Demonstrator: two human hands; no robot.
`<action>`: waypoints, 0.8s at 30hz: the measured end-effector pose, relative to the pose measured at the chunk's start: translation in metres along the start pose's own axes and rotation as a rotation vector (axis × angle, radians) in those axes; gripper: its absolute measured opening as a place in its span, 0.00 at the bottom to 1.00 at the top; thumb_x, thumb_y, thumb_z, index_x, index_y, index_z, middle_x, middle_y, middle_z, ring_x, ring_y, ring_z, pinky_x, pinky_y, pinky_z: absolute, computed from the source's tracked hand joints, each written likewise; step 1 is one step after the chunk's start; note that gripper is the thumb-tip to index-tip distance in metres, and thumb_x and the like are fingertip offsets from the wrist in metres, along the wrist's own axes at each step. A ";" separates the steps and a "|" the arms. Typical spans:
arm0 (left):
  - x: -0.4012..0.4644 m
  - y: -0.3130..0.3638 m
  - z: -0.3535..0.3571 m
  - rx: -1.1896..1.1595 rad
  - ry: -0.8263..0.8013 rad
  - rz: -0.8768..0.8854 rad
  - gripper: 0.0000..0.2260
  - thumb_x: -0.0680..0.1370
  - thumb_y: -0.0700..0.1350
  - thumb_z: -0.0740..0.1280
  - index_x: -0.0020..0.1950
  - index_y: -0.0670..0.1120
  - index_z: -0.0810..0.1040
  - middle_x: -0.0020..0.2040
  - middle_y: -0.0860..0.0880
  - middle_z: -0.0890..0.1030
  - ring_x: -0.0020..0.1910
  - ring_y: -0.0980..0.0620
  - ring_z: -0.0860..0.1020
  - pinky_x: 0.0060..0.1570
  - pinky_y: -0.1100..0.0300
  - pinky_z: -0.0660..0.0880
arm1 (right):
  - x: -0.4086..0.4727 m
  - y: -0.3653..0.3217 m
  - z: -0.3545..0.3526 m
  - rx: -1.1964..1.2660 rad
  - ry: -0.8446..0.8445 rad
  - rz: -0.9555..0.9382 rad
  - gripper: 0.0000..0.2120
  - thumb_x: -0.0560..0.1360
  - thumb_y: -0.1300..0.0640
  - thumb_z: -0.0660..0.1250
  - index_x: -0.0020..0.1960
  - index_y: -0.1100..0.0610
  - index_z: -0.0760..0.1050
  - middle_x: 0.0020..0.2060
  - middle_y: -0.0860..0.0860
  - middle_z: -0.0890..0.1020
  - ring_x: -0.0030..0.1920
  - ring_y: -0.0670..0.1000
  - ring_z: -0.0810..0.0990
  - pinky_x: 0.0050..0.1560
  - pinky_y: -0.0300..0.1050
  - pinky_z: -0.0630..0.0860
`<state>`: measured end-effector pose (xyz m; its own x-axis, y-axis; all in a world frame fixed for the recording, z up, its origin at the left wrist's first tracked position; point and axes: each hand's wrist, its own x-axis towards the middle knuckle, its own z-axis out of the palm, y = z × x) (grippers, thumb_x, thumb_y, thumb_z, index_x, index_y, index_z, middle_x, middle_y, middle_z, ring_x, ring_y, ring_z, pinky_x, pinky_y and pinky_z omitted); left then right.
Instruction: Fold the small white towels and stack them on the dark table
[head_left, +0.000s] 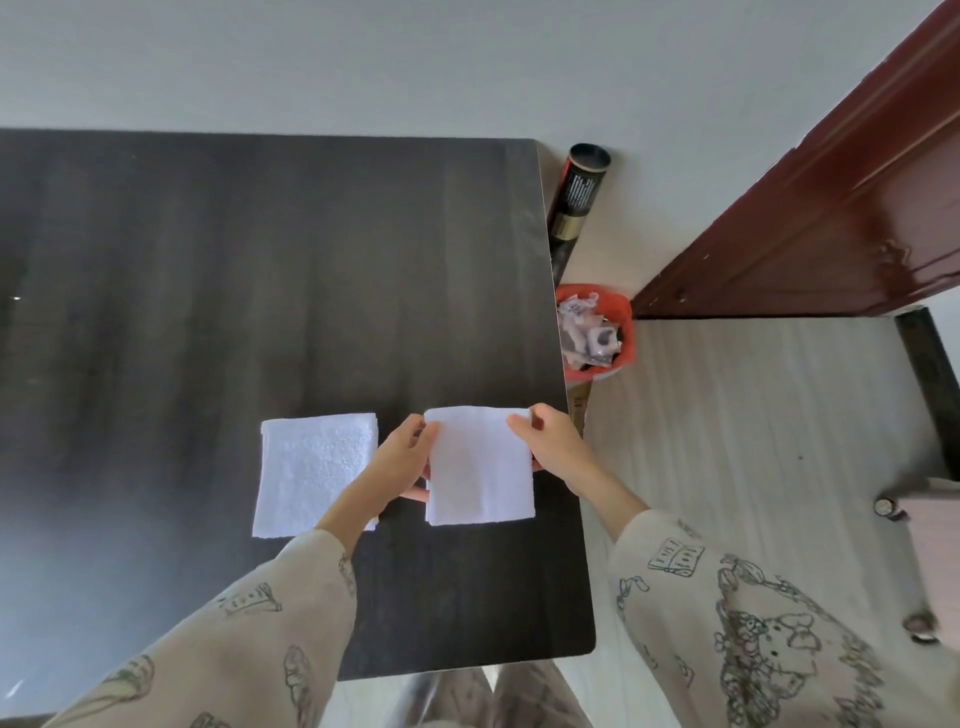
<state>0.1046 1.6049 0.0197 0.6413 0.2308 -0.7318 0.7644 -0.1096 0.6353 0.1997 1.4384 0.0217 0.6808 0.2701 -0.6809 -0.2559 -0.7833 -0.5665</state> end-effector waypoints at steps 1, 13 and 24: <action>0.002 -0.001 0.000 0.009 0.002 -0.006 0.14 0.81 0.53 0.52 0.59 0.47 0.69 0.54 0.47 0.77 0.50 0.47 0.79 0.48 0.47 0.80 | 0.002 0.001 0.001 -0.005 -0.001 0.008 0.14 0.79 0.49 0.58 0.58 0.59 0.68 0.54 0.56 0.76 0.54 0.53 0.77 0.54 0.51 0.79; 0.015 -0.007 0.003 0.117 0.087 -0.021 0.13 0.81 0.52 0.54 0.57 0.45 0.70 0.48 0.46 0.78 0.44 0.48 0.80 0.37 0.60 0.78 | 0.011 0.000 0.012 -0.095 0.067 0.013 0.14 0.79 0.50 0.58 0.57 0.60 0.70 0.51 0.55 0.77 0.47 0.50 0.75 0.49 0.45 0.76; -0.001 -0.002 0.002 0.191 0.270 0.099 0.14 0.80 0.46 0.58 0.64 0.44 0.66 0.59 0.44 0.75 0.50 0.48 0.75 0.50 0.58 0.73 | -0.014 0.010 0.002 -0.081 0.242 0.014 0.13 0.79 0.53 0.60 0.61 0.59 0.71 0.54 0.53 0.78 0.52 0.50 0.76 0.49 0.39 0.71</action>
<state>0.1028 1.6028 0.0190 0.6916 0.4547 -0.5612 0.7145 -0.3172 0.6236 0.1861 1.4281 0.0250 0.8247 0.1249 -0.5516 -0.2169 -0.8309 -0.5124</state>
